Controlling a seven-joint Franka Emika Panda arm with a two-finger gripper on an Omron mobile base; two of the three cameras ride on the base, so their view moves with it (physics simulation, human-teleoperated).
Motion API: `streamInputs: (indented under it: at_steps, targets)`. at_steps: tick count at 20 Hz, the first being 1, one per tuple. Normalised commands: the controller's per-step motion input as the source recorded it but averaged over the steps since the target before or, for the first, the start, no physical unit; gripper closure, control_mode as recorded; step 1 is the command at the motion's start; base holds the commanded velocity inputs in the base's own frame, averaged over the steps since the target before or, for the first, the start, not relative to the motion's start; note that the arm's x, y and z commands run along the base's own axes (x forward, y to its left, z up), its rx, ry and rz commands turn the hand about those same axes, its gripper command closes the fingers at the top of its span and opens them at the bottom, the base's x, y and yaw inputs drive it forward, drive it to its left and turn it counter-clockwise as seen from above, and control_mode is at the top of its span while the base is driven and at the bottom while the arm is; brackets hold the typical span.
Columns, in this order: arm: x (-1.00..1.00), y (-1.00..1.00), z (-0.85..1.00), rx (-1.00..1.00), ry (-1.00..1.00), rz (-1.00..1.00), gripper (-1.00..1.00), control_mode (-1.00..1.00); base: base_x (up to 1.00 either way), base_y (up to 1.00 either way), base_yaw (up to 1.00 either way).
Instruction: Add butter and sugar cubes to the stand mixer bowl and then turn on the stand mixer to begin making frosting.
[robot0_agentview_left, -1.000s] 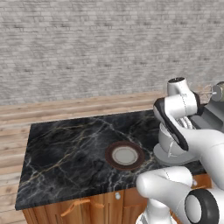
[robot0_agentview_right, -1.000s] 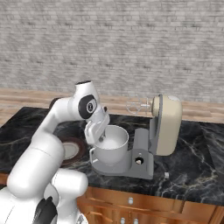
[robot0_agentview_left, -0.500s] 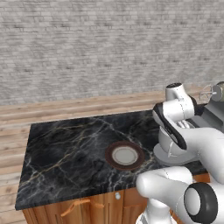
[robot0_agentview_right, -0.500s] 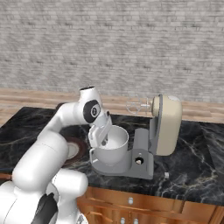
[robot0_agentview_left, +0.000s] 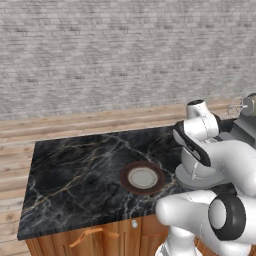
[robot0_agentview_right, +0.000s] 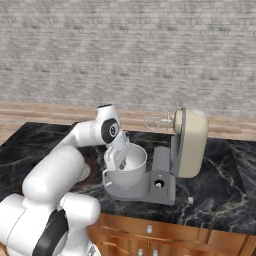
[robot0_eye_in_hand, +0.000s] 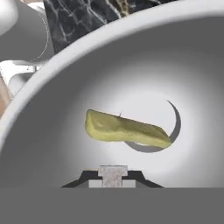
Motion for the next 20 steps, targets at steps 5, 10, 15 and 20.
streamInputs:
  at_steps: [5,10,15,20]
  targets:
    - [0.02,-0.03,-0.24,0.0,0.05,0.02,-1.0,-1.0,0.0,0.0,0.0]
    - [-0.02,0.0,-0.01,0.0,0.0,0.01,-1.0,-1.0,0.0,0.0,0.0]
    - [-0.21,0.08,0.29,-0.01,-0.02,0.0,-1.0,-1.0,0.0,0.0,0.0]
    - [-0.28,0.17,0.51,-0.04,-0.06,0.0,-1.0,-1.0,0.0,0.0,0.0]
